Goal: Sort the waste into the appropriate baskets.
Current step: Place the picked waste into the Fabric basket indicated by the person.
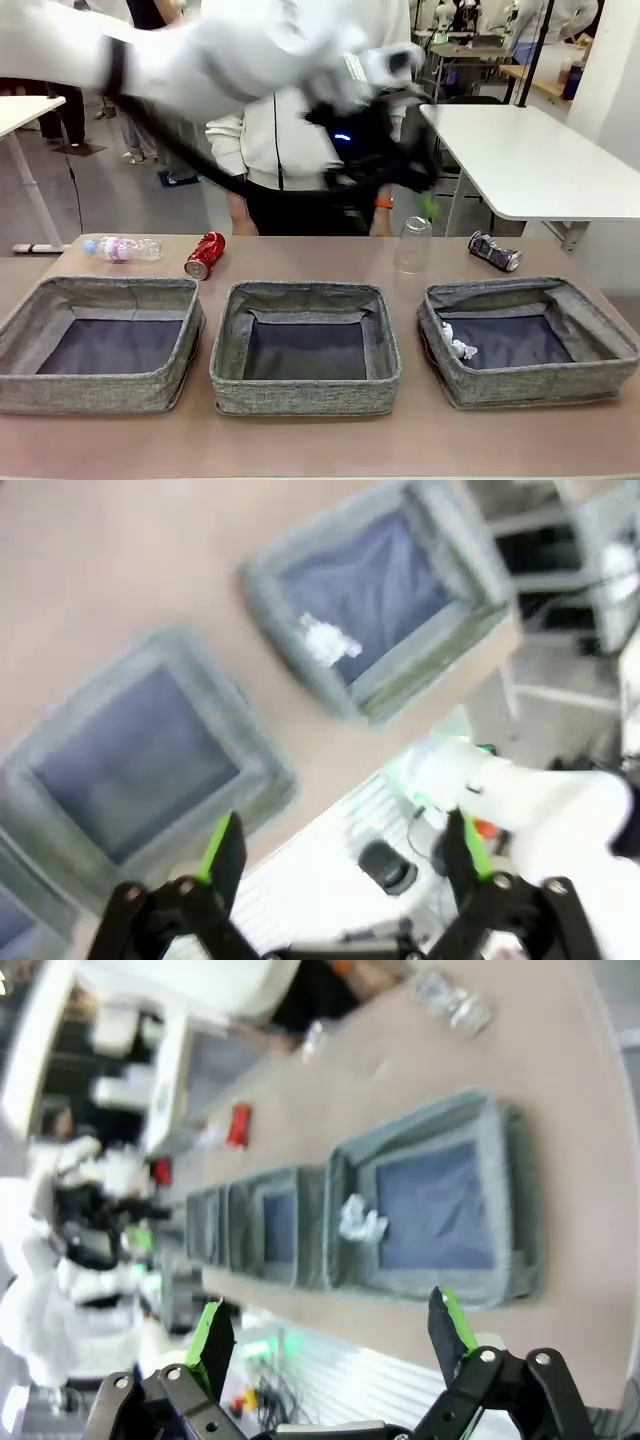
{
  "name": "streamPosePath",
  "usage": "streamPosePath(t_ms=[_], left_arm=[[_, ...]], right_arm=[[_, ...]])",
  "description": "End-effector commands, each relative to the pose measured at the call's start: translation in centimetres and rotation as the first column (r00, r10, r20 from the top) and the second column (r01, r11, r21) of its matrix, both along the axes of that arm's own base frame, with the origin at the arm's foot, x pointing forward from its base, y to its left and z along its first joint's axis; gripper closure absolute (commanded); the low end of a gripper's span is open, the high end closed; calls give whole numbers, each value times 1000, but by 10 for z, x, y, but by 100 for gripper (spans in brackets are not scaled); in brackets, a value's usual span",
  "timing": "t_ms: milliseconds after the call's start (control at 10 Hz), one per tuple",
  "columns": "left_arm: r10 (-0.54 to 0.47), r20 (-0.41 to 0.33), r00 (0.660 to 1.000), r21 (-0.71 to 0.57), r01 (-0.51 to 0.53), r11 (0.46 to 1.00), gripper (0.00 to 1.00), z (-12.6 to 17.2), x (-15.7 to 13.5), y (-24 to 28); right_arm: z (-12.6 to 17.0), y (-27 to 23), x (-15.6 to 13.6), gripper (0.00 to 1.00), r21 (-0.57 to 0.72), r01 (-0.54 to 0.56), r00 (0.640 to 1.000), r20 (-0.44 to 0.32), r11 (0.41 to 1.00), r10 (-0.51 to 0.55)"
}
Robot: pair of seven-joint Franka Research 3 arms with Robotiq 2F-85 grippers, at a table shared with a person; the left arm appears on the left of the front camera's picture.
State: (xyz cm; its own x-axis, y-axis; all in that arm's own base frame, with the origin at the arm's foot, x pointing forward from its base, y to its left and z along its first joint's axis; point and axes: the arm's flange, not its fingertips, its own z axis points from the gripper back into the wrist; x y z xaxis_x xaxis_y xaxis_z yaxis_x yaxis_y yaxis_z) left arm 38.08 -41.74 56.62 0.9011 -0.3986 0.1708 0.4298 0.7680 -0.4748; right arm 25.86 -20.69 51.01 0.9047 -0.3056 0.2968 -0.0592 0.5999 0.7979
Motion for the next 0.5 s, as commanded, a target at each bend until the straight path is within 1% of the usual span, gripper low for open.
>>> streamPosePath(t_ms=[0, 100, 200, 300, 400], left_arm=[[140, -56, 988, -84, -145, 986, 0, 0, -56, 180], [146, -90, 985, -190, -161, 968, 0, 1, -62, 236], [152, -34, 988, -326, -154, 933, 0, 1, -73, 290], [222, -79, 972, -359, -235, 903, 0, -4, -83, 338], [254, -116, 960, -455, -279, 845, 0, -15, -99, 386]], right_arm=[[-25, 82, 5, 0, 0, -212, 977, 10, 977, 212], [-38, 115, 2, 0, 35, -273, 962, -5, 962, 273], [-50, 141, -1, 0, 33, -309, 951, -7, 951, 309], [-58, 162, -3, 0, 55, -338, 941, -12, 939, 339], [-59, 179, -1, 0, 97, -351, 935, -10, 931, 354]])
